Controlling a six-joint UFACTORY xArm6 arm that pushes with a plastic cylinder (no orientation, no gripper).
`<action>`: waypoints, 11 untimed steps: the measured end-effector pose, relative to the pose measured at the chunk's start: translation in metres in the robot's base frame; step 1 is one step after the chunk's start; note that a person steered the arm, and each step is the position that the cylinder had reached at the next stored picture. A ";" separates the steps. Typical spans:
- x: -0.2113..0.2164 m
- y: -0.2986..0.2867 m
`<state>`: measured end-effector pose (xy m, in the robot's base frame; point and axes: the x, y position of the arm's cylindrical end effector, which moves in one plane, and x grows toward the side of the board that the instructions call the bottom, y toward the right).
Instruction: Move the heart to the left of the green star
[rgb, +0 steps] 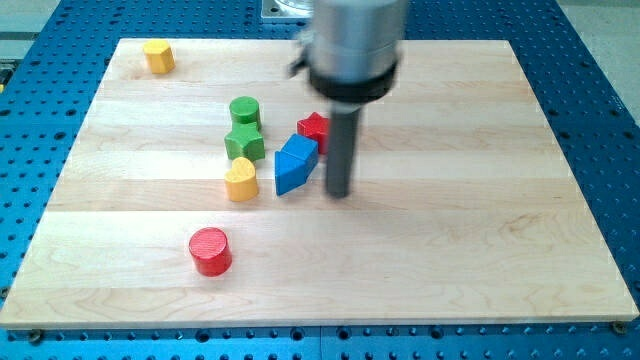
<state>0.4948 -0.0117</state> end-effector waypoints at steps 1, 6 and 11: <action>0.003 -0.066; 0.002 -0.085; -0.099 -0.132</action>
